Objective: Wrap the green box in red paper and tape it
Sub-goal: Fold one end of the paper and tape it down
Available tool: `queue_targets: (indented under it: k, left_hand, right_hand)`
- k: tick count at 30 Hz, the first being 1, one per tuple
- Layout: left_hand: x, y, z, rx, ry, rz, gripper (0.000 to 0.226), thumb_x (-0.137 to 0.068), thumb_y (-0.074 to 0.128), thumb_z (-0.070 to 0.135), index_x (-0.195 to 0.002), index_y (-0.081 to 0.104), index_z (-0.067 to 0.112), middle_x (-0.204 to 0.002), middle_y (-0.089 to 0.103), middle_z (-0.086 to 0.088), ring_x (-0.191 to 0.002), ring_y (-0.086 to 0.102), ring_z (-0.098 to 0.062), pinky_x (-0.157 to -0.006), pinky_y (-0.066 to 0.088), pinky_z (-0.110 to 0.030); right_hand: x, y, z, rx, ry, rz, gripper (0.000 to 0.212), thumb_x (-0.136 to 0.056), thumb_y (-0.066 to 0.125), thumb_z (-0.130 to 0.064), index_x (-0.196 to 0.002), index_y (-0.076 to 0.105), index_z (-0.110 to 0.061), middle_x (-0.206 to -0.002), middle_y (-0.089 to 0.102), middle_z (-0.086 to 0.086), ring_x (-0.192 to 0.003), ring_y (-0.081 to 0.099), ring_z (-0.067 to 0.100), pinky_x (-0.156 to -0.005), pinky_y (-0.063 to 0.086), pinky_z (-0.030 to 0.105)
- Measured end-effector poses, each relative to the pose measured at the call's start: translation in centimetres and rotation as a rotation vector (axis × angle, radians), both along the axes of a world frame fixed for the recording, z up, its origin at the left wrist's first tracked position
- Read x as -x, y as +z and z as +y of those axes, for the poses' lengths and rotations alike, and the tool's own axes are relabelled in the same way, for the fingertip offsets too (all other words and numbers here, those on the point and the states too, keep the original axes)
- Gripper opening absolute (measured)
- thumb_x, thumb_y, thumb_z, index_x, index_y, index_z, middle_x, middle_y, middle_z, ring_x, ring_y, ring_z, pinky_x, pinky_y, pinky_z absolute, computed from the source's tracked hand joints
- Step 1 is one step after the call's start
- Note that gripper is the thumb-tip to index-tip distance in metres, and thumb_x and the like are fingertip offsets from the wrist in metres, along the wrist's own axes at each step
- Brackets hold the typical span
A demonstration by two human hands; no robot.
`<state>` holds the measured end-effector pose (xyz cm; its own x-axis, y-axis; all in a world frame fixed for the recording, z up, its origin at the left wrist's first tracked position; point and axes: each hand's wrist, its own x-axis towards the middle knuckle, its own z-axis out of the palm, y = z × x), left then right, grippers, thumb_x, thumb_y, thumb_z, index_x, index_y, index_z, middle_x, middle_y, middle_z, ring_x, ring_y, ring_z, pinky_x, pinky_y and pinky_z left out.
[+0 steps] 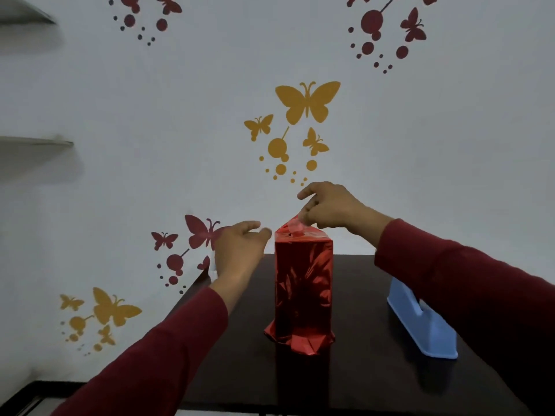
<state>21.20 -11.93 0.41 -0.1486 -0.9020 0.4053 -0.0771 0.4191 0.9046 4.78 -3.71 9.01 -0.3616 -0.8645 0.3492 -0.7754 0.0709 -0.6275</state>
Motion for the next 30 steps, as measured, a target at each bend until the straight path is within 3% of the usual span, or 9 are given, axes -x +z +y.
queue_targets:
  k: [2, 4, 7, 9, 12, 16, 20, 26, 30]
  left_hand:
    - [0.3, -0.9, -0.8, -0.061, -0.047, 0.0, 0.035, -0.081, 0.079, 0.034, -0.115, 0.077, 0.024, -0.094, 0.071, 0.018, -0.098, 0.069, -0.01, -0.102, 0.054, -0.038]
    - [1.0, -1.2, -1.1, -0.152, -0.129, 0.017, 0.025, -0.084, 0.078, 0.033, -0.108, 0.077, 0.027, -0.1, 0.069, 0.018, -0.108, 0.064, -0.011, -0.104, 0.051, -0.038]
    - [1.9, -0.9, -1.6, -0.309, -0.229, 0.086, 0.01, -0.086, 0.073, 0.03, -0.094, 0.074, 0.026, -0.108, 0.071, 0.008, -0.114, 0.064, -0.022, -0.09, 0.05, -0.04]
    - [2.4, -0.9, -1.8, -0.385, -0.281, 0.136, 0.014, -0.082, 0.07, 0.032, -0.089, 0.073, 0.021, -0.115, 0.072, -0.002, -0.115, 0.063, -0.027, -0.082, 0.046, -0.038]
    - [2.9, -1.1, -2.0, -0.442, -0.342, 0.207, 0.01, -0.078, 0.065, 0.029, -0.075, 0.071, 0.022, -0.104, 0.074, 0.0, -0.107, 0.066, -0.025, -0.084, 0.044, -0.04]
    - [3.6, -1.4, -2.6, -0.453, -0.329, 0.216, 0.013, -0.088, 0.061, 0.022, -0.092, 0.074, 0.02, -0.103, 0.073, 0.003, -0.104, 0.064, -0.021, -0.093, 0.046, -0.043]
    - [3.7, -1.5, -3.0, -0.465, -0.299, 0.225, 0.018, -0.088, 0.061, 0.02, -0.099, 0.075, 0.017, -0.106, 0.074, 0.001, -0.107, 0.064, -0.022, -0.099, 0.047, -0.047]
    - [3.9, -1.2, -2.5, -0.46, -0.294, 0.213, 0.027, -0.075, 0.061, 0.026, -0.098, 0.072, 0.017, -0.112, 0.074, 0.0, -0.105, 0.066, -0.021, -0.092, 0.047, -0.044]
    - [4.1, -0.9, -2.5, -0.447, -0.32, 0.175, 0.027, -0.067, 0.063, 0.039, -0.086, 0.07, 0.022, -0.098, 0.073, 0.001, -0.104, 0.066, -0.024, -0.089, 0.048, -0.044]
  right_hand:
    - [0.2, 0.6, -1.4, -0.085, 0.039, 0.029, 0.053, -0.08, 0.072, -0.005, -0.129, 0.061, -0.022, -0.109, 0.074, 0.002, -0.101, 0.072, 0.02, -0.084, 0.064, 0.036]
    - [0.5, 1.1, -2.4, -0.153, 0.06, 0.089, 0.054, -0.081, 0.074, -0.006, -0.131, 0.061, -0.023, -0.115, 0.071, 0.003, -0.104, 0.071, 0.022, -0.085, 0.064, 0.037]
    - [0.9, 1.7, -3.9, -0.268, 0.101, 0.137, 0.053, -0.085, 0.075, -0.008, -0.133, 0.059, -0.024, -0.112, 0.076, 0.005, -0.107, 0.072, 0.022, -0.09, 0.062, 0.038]
    - [1.0, 1.8, -4.7, -0.328, 0.128, 0.154, 0.051, -0.087, 0.075, -0.01, -0.133, 0.058, -0.024, -0.109, 0.078, 0.004, -0.105, 0.073, 0.02, -0.09, 0.06, 0.038]
    - [1.1, 1.6, -5.7, -0.348, 0.151, 0.183, 0.049, -0.088, 0.076, -0.012, -0.132, 0.058, -0.024, -0.107, 0.079, 0.004, -0.106, 0.073, 0.025, -0.088, 0.06, 0.038]
    - [1.0, 1.1, -6.4, -0.354, 0.151, 0.238, 0.051, -0.088, 0.075, -0.009, -0.133, 0.058, -0.024, -0.1, 0.078, -0.005, -0.104, 0.073, 0.026, -0.079, 0.058, 0.033]
    - [1.2, 0.6, -6.6, -0.354, 0.138, 0.298, 0.052, -0.089, 0.074, -0.008, -0.136, 0.059, -0.021, -0.101, 0.077, -0.005, -0.084, 0.068, 0.015, -0.066, 0.051, 0.024]
    - [1.1, -0.1, -6.4, -0.319, 0.146, 0.344, 0.054, -0.09, 0.074, -0.01, -0.139, 0.055, -0.02, -0.101, 0.077, -0.005, -0.085, 0.069, 0.012, -0.079, 0.055, 0.024]
    - [1.3, -1.0, -6.5, -0.248, 0.114, 0.333, 0.06, -0.086, 0.079, -0.015, -0.14, 0.055, -0.018, -0.094, 0.075, -0.011, -0.086, 0.065, 0.004, -0.079, 0.051, 0.021]
